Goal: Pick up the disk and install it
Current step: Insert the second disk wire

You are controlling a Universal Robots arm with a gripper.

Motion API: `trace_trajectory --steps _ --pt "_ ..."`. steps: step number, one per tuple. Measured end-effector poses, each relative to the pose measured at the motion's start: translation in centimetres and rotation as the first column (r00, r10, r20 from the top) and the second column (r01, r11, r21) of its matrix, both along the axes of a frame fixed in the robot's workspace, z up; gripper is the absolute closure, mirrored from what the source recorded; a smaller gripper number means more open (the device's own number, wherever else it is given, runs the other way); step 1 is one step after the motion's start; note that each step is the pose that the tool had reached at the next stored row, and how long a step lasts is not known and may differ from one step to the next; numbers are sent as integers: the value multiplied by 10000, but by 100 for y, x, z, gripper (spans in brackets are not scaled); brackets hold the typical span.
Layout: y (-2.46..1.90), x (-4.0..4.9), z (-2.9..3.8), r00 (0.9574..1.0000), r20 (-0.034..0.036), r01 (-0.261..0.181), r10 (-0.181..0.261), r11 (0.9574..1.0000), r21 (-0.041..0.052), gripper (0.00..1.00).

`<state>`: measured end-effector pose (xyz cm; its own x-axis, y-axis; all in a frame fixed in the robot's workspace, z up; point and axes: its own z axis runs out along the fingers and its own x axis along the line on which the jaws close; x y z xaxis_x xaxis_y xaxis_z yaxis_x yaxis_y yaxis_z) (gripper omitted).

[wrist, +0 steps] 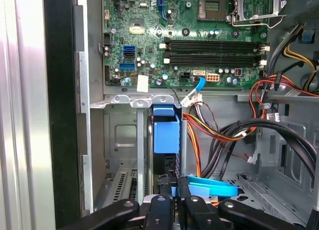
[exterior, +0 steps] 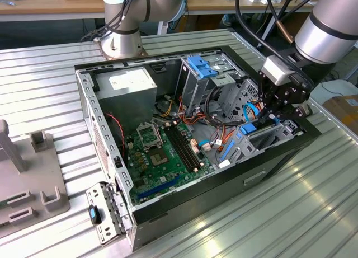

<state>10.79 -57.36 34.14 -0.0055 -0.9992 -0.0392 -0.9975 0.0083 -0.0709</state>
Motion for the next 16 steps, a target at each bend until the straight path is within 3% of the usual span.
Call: trace_trajectory --steps 2,3,4,8,12,16 --pt "-3 3 4 10000 1 -1 1 10000 -7 84" --pt "-52 2 2 10000 0 -1 1 10000 -4 84" --pt "-55 2 0 10000 2 -2 2 10000 16 84" --pt "-56 0 9 10000 1 -1 1 10000 50 84" --pt "-56 0 115 10000 1 0 0 10000 53 84" --pt "-51 1 119 10000 1 -1 1 10000 48 84"
